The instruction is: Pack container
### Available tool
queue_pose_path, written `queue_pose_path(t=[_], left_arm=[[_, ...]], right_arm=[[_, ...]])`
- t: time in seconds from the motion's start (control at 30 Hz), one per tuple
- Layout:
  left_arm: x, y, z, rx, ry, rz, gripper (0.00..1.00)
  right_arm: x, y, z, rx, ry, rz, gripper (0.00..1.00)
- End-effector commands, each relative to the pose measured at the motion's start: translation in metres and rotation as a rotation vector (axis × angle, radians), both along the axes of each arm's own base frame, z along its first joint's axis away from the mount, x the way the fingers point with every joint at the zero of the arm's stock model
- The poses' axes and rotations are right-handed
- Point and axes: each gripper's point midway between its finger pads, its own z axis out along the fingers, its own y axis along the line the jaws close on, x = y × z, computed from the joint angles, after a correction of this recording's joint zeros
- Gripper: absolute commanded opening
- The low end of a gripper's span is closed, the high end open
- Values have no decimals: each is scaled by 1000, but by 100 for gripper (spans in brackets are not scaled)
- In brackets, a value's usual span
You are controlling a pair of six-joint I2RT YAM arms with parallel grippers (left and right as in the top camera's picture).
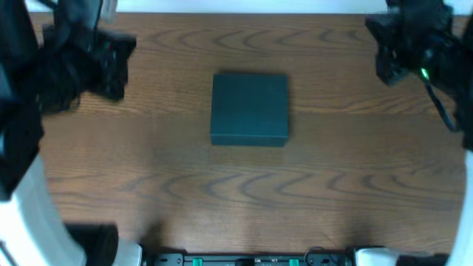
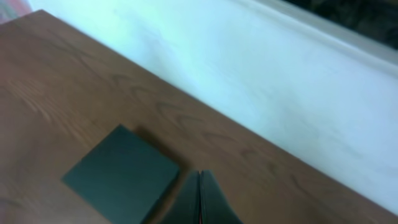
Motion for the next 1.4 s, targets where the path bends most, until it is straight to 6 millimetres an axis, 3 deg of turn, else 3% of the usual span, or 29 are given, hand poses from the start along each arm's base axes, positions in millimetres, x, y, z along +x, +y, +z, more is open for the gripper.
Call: queue_pose_path(t=[0.0, 0.1, 0.23, 0.3, 0.47, 0.5, 0.53, 0.57, 0.6, 0.63, 1.37], left_arm=[[-30, 7, -33, 34, 117, 16, 6], [-63, 8, -48, 34, 101, 13, 6], [-110, 18, -65, 73, 3, 51, 6], [-138, 27, -79, 83, -34, 92, 6], [-185, 35, -112, 85, -43, 108, 6], [-190, 36, -116, 81, -46, 108, 11], [-194, 36, -119, 79, -53, 108, 31], [-197, 36, -120, 77, -59, 108, 54], [-198, 36, -120, 76, -64, 108, 73], [-199, 37, -119, 76, -68, 108, 95], [-199, 37, -119, 77, -68, 108, 95]], right_arm=[[-41, -4, 15, -28, -44, -4, 1], [-72, -8, 15, -30, -56, -12, 1], [-109, -11, -4, -19, -23, -16, 2], [-129, -12, -17, -11, -14, -21, 1], [-170, -16, -64, 11, 93, -39, 2], [-178, -16, -74, 14, 120, -43, 1], [-185, -17, -81, 19, 142, -49, 2], [-189, -17, -85, 20, 152, -50, 13], [-193, -18, -89, 22, 163, -52, 44], [-195, -18, -90, 21, 168, -52, 99], [-198, -19, -94, 16, 185, -55, 99]])
